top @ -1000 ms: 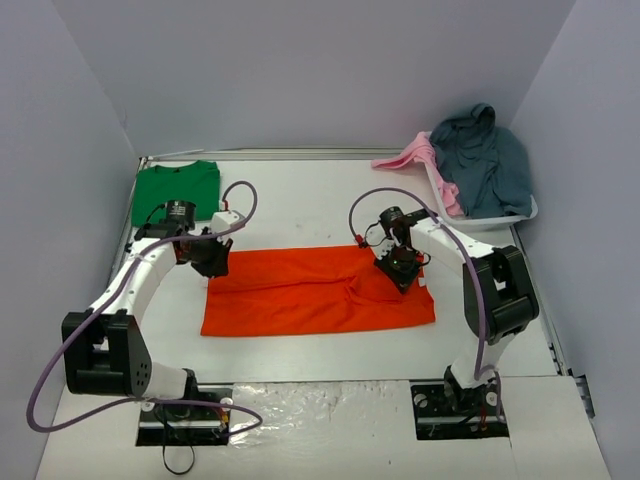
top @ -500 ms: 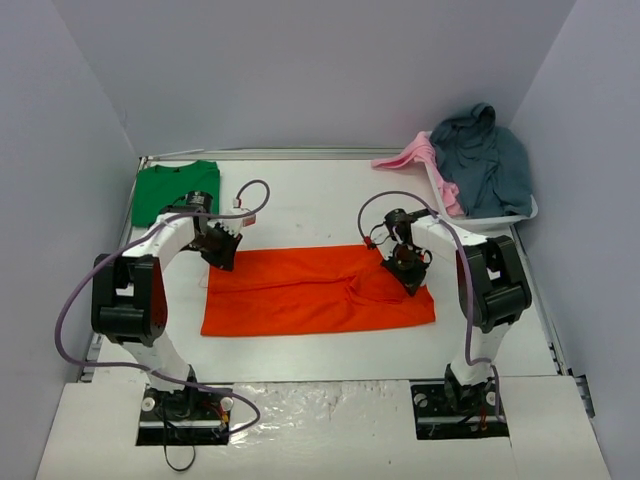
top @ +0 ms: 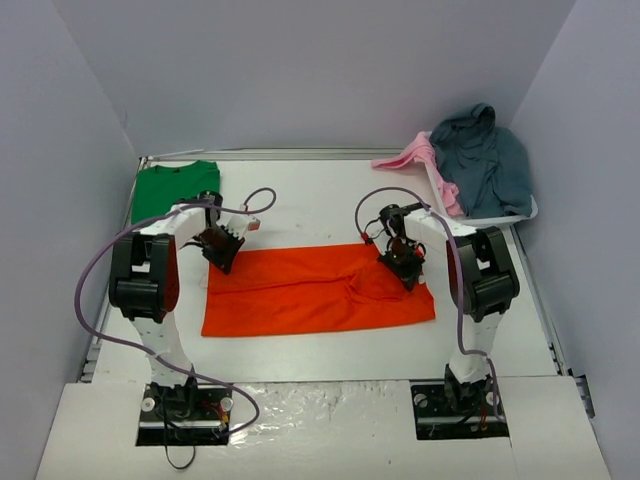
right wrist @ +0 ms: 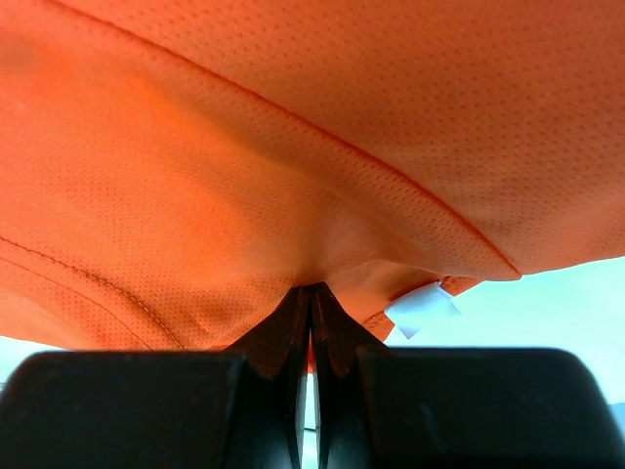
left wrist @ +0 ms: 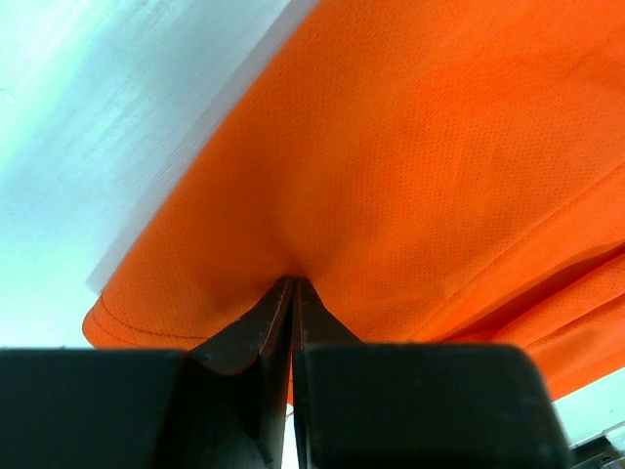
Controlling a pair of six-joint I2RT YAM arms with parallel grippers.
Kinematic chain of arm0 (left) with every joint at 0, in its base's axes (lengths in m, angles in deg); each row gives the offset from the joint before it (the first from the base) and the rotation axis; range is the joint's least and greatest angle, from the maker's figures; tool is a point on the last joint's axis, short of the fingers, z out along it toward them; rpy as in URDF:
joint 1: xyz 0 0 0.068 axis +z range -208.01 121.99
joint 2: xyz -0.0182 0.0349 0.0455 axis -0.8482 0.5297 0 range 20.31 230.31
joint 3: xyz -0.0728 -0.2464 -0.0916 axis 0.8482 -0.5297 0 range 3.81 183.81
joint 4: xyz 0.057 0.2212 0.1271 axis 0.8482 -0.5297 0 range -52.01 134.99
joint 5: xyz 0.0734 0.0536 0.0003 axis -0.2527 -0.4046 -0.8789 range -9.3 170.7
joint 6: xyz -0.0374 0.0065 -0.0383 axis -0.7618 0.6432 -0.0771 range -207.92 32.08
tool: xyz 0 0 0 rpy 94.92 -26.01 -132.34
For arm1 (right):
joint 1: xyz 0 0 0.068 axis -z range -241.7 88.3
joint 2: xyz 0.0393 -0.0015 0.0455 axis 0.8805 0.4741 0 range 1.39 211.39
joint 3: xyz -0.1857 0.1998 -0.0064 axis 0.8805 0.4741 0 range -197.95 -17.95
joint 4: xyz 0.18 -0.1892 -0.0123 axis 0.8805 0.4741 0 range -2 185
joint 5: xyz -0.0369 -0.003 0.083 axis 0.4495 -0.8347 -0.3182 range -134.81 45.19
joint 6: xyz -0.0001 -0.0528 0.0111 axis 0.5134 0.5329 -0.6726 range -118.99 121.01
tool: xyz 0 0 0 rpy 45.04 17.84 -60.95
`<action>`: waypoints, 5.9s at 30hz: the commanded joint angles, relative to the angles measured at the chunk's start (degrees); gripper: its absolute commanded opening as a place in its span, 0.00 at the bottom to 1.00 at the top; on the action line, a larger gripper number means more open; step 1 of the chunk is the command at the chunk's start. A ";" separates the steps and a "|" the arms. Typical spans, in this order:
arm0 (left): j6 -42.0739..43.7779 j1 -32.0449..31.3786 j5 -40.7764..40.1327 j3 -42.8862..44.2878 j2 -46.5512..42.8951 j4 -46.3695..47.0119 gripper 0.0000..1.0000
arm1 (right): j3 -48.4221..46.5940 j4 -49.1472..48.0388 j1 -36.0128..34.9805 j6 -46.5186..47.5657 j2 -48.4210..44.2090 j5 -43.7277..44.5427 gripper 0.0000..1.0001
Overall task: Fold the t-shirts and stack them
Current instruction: Rotate the tshirt 90 degrees
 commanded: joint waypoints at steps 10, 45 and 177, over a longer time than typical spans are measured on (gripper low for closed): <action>1.95 -1.60 -5.85 -2.11 -1.12 -7.57 0.02 | -13.88 3.48 1.03 1.75 11.61 0.90 0.00; -5.69 1.47 -6.01 -7.21 -41.81 -9.08 0.02 | -75.24 -25.95 -6.42 9.91 44.41 1.05 0.00; -13.43 12.73 3.74 -14.60 -57.11 -0.99 0.49 | -29.72 0.12 -15.75 2.90 -1.92 -12.17 0.00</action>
